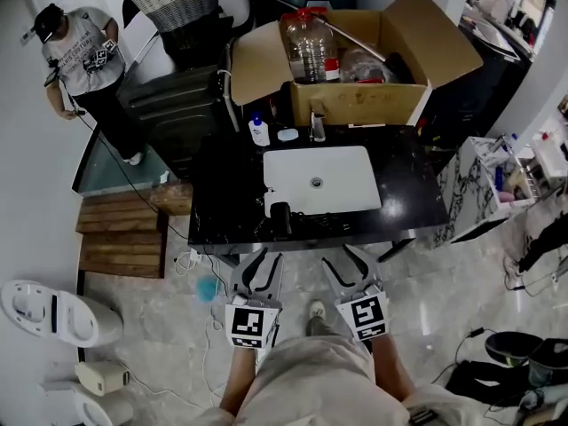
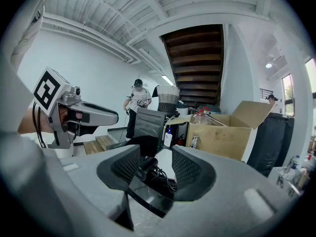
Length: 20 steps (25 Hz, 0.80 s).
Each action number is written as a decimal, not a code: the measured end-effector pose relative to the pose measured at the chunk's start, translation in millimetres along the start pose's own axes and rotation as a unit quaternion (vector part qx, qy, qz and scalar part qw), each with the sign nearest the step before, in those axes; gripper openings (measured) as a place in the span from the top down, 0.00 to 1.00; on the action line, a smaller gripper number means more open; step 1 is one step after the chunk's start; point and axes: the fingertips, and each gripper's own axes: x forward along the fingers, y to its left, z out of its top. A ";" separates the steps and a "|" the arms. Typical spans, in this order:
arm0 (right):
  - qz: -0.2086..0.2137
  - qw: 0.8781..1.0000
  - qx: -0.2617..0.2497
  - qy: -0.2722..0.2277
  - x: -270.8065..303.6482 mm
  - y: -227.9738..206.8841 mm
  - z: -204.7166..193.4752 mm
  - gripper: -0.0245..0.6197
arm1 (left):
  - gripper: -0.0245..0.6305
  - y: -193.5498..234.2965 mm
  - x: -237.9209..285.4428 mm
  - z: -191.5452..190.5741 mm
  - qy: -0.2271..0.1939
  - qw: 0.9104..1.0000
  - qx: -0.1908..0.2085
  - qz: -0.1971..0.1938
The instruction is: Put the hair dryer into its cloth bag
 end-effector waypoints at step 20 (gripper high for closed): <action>0.057 0.998 0.033 -0.020 51.0 -87.9 -4.1 0.65 | 0.79 -1.4 77.7 10.2 0.032 0.997 0.011 0.062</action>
